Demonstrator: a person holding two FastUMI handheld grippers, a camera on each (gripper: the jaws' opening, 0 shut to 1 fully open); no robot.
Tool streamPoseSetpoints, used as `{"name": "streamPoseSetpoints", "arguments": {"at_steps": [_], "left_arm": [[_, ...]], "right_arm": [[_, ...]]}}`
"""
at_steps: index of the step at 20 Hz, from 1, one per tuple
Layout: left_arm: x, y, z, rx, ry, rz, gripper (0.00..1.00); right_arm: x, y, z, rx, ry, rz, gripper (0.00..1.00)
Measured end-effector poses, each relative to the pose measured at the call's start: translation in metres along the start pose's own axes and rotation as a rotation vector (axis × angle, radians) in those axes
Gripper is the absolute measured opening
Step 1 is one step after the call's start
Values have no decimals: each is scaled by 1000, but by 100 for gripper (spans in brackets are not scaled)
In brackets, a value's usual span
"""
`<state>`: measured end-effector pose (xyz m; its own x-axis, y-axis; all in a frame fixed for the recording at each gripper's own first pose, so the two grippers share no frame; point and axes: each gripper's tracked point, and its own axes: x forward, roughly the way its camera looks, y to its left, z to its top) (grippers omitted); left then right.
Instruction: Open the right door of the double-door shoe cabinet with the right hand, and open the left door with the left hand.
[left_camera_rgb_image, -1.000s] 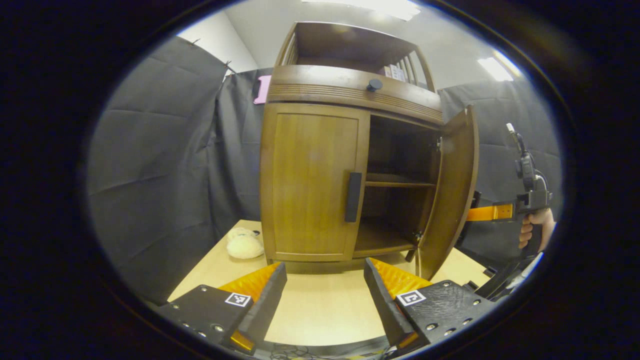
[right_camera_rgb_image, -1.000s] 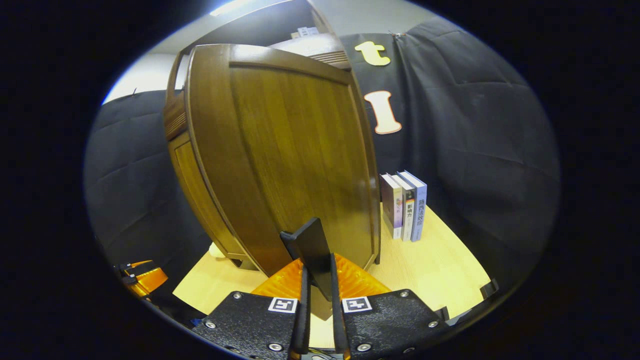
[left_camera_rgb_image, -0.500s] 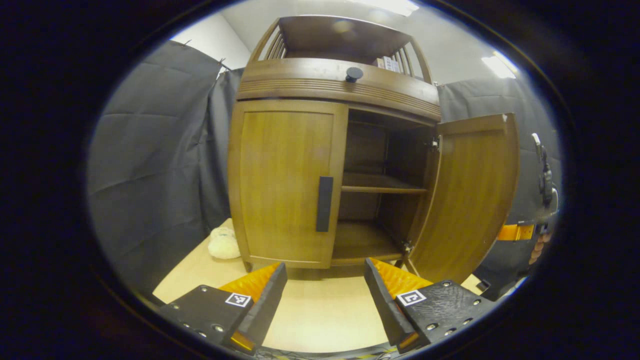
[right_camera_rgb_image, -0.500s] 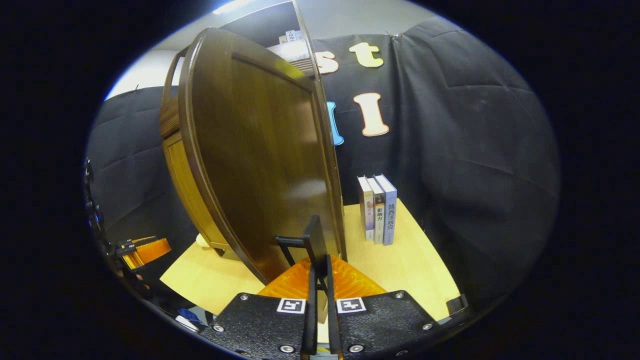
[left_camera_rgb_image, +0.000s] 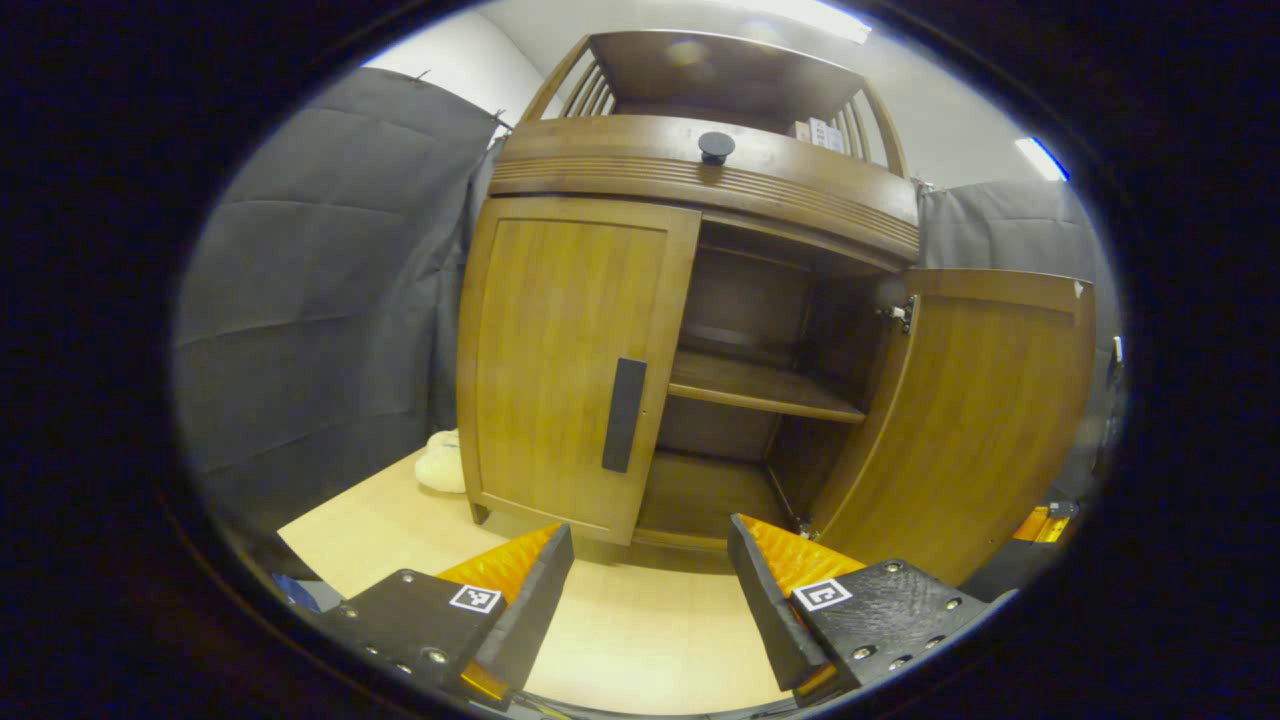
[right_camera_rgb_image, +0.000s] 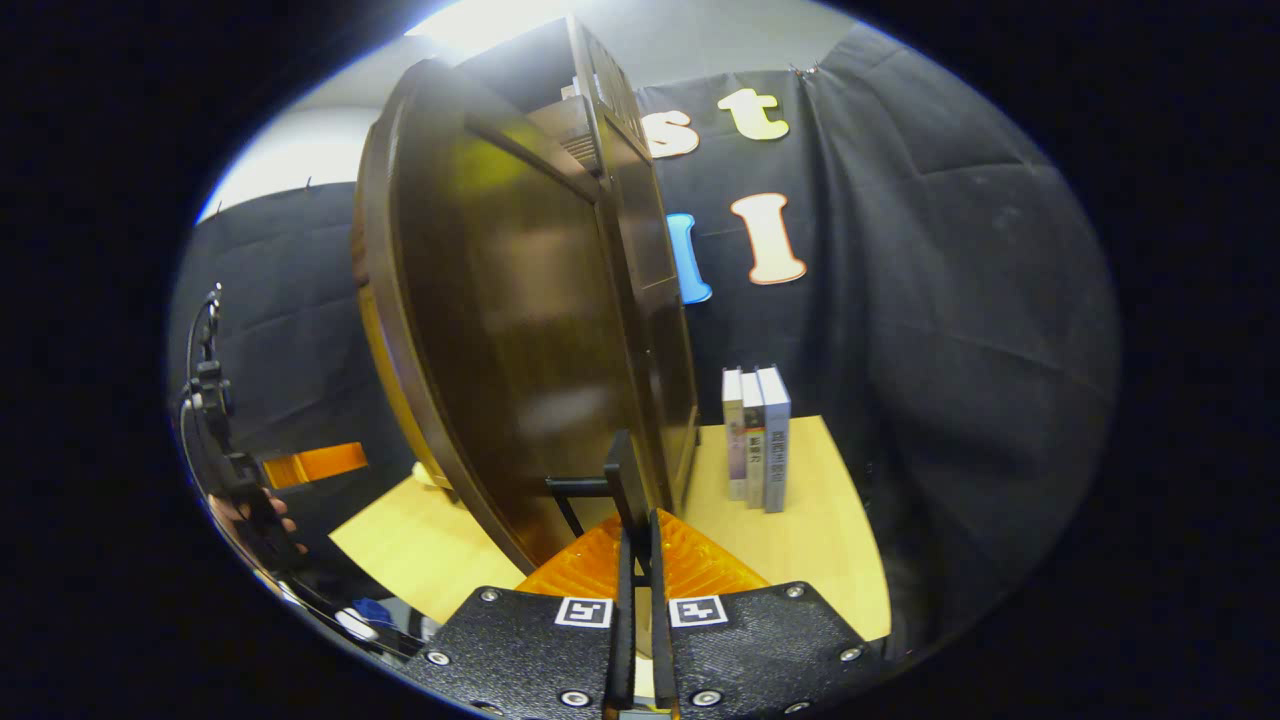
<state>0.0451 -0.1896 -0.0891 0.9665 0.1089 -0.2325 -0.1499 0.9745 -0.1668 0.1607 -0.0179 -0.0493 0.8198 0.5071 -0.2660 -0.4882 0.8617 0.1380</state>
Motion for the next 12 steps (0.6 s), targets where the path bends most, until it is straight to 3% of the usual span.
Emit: {"name": "streamPoseSetpoints", "arguments": {"at_steps": [4,7,9,10,11,12], "left_arm": [[-26,8,-1,-7,-36,121,89],[-39,14,13,-10,-79,154,89],[-39,21,24,17,-102,158,89],[-35,26,30,37,-116,163,95],[-28,31,37,53,-128,163,89],[-20,34,42,64,-136,156,89]], "right_arm": [[1,-1,2,-49,1,56,7],[0,-1,2,-58,-2,88,6],[2,-1,-1,-15,0,98,11],[1,-2,0,10,-1,90,14],[-2,-7,1,31,-11,69,13],[-3,-15,4,49,-27,36,28]]}}
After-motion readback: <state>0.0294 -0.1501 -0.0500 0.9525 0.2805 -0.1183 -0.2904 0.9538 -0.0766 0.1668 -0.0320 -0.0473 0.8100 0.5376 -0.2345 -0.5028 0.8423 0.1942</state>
